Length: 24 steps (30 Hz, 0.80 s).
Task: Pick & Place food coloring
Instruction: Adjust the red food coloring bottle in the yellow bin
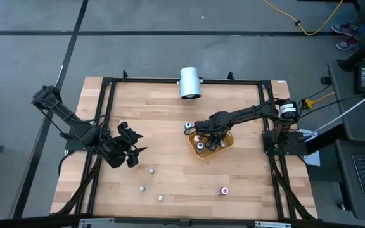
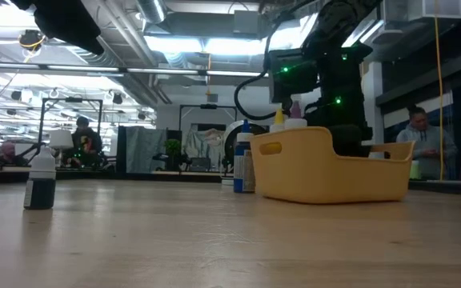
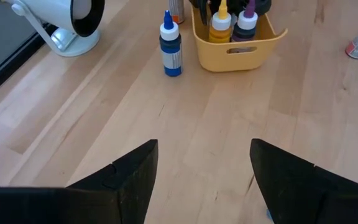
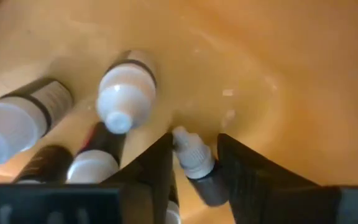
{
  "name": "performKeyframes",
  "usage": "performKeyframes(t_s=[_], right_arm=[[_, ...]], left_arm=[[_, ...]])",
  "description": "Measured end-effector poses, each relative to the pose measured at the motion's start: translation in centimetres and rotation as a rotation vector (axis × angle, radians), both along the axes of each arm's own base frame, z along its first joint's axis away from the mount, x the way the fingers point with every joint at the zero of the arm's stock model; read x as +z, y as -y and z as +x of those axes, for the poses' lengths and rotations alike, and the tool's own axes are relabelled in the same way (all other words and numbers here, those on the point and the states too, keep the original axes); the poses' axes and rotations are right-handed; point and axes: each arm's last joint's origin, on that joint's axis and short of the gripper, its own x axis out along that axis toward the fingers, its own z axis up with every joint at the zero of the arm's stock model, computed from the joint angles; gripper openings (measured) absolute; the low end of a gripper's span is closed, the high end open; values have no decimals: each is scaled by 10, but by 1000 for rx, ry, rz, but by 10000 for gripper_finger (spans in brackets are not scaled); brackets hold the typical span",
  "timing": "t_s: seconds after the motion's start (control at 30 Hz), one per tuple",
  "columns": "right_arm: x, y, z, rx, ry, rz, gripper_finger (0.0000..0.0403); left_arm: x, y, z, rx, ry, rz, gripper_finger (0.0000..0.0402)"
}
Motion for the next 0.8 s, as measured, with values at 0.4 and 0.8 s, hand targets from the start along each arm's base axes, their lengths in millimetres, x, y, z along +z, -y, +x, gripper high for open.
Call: performKeyframes(t_s=[0.4,0.8], right_arm=[[5,1,4,24,7,-11,60],[32,4,14,79,-21,-91,53]], left_arm=[[0,0,0,2,2,-3,249],[0,0,0,2,2,-3,249]])
